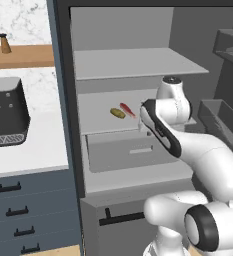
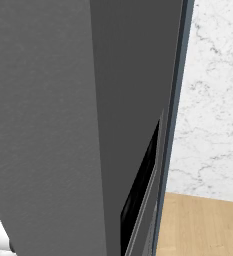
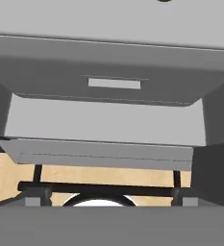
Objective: Place one potato and one steak in each tupperware on the nearby counter, to pack two identical lunches.
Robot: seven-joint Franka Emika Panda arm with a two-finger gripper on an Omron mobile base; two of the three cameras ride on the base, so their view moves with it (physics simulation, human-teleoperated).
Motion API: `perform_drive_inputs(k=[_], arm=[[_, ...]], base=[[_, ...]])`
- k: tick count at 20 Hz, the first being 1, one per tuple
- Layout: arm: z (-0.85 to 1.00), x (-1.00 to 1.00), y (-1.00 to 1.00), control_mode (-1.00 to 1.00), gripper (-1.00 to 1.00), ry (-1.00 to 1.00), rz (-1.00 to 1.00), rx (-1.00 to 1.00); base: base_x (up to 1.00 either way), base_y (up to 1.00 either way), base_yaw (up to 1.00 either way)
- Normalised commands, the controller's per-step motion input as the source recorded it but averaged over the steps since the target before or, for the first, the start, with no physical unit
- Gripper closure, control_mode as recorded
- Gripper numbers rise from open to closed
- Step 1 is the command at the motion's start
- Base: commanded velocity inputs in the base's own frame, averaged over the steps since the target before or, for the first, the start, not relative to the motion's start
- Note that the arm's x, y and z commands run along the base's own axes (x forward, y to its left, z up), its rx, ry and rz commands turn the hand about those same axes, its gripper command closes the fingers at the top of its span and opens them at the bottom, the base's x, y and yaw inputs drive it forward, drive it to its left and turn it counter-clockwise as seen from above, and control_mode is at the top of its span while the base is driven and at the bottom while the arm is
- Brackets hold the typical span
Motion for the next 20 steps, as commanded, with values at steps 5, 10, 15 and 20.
perform_drive_inputs(k=[5, 10, 15, 20], arm=[[-0.06, 0.25, -0.12, -1.00, -1.00, -0.18, 0.03, -0.03], [0.40, 0.41, -0.32, -1.00, -1.00, -0.25, 0.10, 0.00], [0.44, 0.71, -0.26, -1.00, -1.00, -0.21, 0.04, 0.00], [-0.06, 0.07, -0.04, -1.00, -1.00, 0.00, 0.01, 0.00]], base=[[0.00, 0.00, 0.00], [0.00, 0.00, 0.00], [0.00, 0.00, 0.00], [0.00, 0.00, 0.00]])
